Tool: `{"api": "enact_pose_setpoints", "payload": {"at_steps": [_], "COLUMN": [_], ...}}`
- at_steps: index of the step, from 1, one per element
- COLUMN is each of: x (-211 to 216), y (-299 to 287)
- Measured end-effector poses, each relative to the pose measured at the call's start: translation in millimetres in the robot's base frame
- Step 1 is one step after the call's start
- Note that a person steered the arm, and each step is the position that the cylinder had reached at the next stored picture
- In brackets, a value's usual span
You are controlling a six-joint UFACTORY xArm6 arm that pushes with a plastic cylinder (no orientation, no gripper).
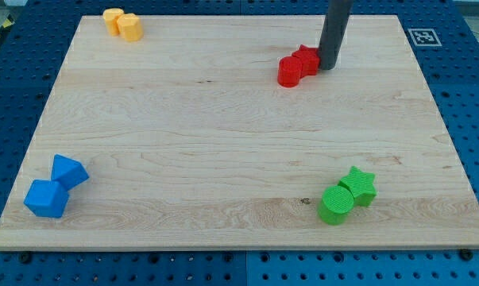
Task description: Slightly push the red blocks upwards
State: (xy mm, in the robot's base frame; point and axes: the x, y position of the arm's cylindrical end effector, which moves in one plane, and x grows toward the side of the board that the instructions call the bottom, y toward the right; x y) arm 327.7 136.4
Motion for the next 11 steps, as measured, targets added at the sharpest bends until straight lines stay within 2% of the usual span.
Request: {"api": "enact_pose_setpoints", "payload": {"at_steps": [2, 3, 4, 5, 8, 9, 11], "x": [40.5, 56.4, 57.4, 28.6, 52.3, 52.4, 48.7], "y": [17.9, -17.4, -37.7, -37.7, -38.7, -63.9, -69.4]}}
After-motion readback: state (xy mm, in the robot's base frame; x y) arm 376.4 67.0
